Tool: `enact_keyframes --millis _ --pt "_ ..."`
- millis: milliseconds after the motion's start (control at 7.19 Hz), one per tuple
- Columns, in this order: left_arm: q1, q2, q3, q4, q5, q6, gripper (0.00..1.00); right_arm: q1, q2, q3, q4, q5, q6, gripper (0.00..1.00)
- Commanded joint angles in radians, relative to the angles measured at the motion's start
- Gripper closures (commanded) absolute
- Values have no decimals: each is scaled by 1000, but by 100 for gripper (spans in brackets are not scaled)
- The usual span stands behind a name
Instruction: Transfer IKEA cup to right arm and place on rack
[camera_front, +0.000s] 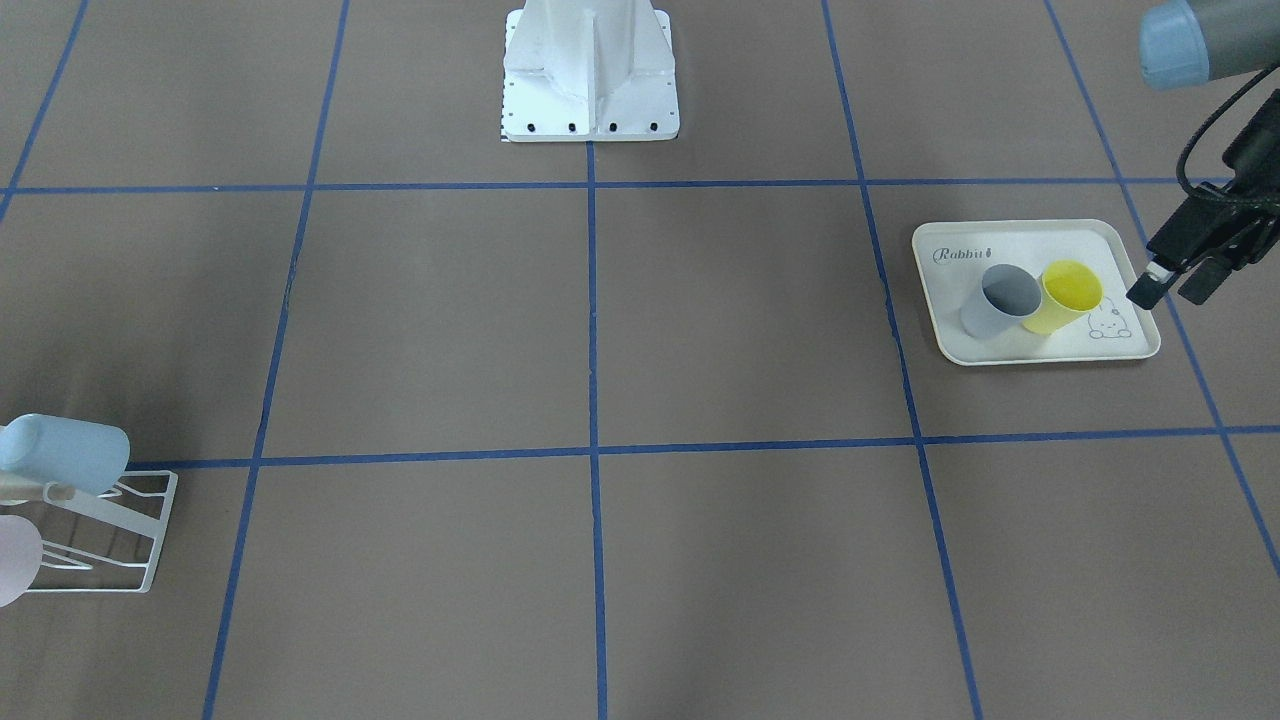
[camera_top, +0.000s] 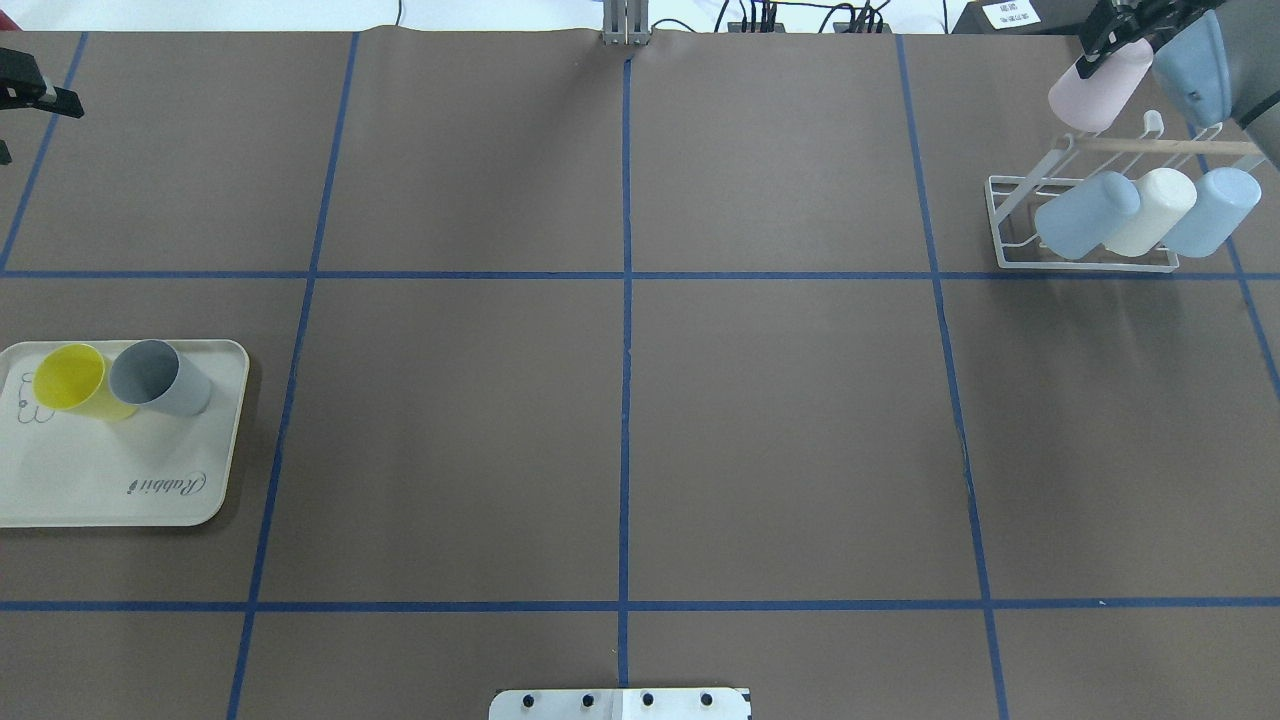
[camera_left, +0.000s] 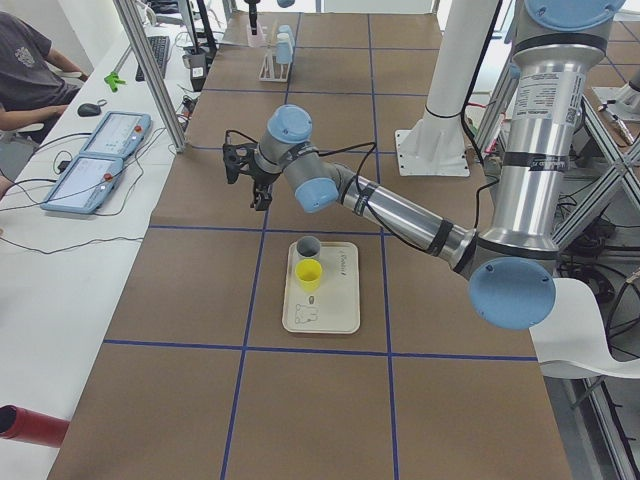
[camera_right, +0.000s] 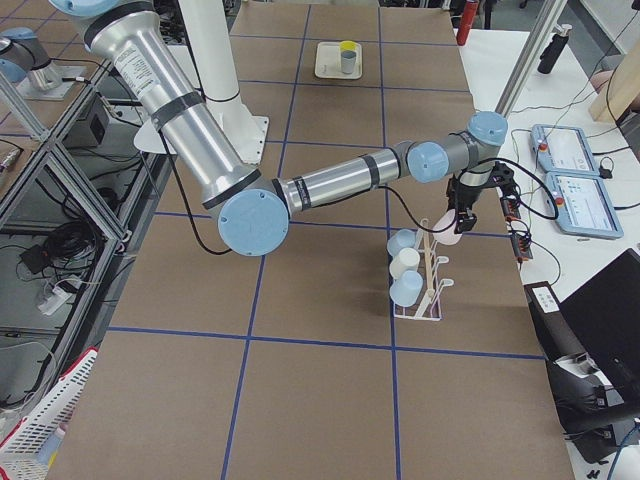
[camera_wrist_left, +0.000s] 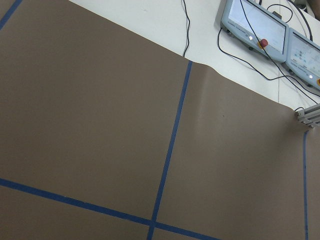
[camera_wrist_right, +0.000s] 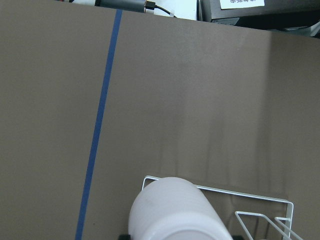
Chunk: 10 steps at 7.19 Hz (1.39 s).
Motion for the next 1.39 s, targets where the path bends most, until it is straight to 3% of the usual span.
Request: enact_keyframes --millis 0,556,695,834,973,1251 --pt "0 -1 0 3 -1 -1 0 -4 -7 -5 6 -1 -1 64" --pt "2 -10 -23 55 -3 -2 0 -25 -28 -29 44 -2 -1 63" --pt "2 -10 -29 60 -3 -2 0 -34 -27 -31 46 -2 1 47" --pt "2 -10 -29 61 -3 -2 0 -35 -27 -31 46 -4 1 7" --pt "3 -10 -28 61 -3 -2 0 -35 -28 -31 49 -2 -1 1" --pt "8 3 -14 64 11 13 0 -24 -24 -12 49 2 -2 1"
